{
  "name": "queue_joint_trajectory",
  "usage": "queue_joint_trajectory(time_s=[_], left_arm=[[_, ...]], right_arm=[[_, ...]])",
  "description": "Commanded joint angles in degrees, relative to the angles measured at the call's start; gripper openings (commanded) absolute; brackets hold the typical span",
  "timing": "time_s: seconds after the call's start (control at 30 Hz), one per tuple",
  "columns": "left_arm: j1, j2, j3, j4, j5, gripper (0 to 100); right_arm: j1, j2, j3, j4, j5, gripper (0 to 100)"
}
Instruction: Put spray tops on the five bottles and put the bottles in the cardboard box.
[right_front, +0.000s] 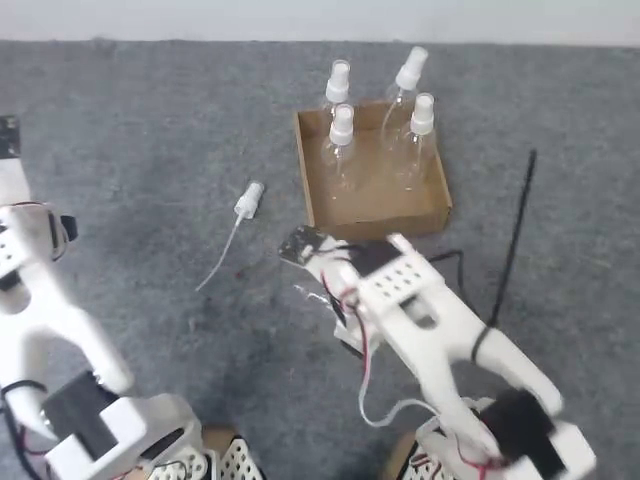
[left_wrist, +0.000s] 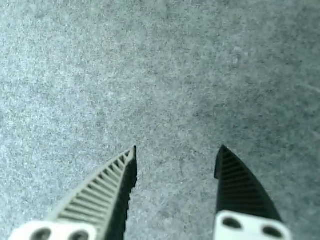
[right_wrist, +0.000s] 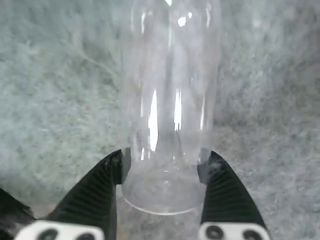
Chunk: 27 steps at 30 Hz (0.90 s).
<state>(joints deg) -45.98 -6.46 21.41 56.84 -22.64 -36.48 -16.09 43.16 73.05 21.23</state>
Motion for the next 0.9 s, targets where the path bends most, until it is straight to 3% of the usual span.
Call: queue_joint_trajectory(time_s=[0.0, 0.07, 0.2, 0.33, 0.5, 0.6, 0.73, 0.87], left_arm=[[0.35, -0.62, -0.66, 0.09, -0.44, 23], [0.35, -0.53, -0.66, 0.0, -0.44, 23], [0.09, -0.62, -0.66, 0.0, -0.44, 23], [0.0, -0.35, -0.66, 0.0, -0.53, 23], [0.0, -0.26, -0.66, -1.32, -0.62, 23], [0.26, -0.26, -0.57, -1.23, -0.53, 23], [1.05, -0.26, 0.57, -1.49, -0.44, 23], [1.41, -0.7, 1.8, -1.49, -0.53, 23]], right_arm=[[0.31, -5.32, 1.49, -0.04, 5.27, 8.5], [0.22, -5.41, 1.32, 1.36, 6.51, 10.4], [0.31, -5.93, 1.32, 2.07, 7.12, 25.7], [0.48, -5.93, 0.88, 3.56, 12.4, 36.8], [0.22, -5.76, -7.65, 8.84, 13.01, 37.3], [-1.71, -3.74, -13.27, 7.52, 8.44, 37.3], [-8.75, 4.44, -17.14, 5.58, 7.21, 37.3], [-9.89, 14.11, -20.31, 3.12, 7.12, 37.3]])
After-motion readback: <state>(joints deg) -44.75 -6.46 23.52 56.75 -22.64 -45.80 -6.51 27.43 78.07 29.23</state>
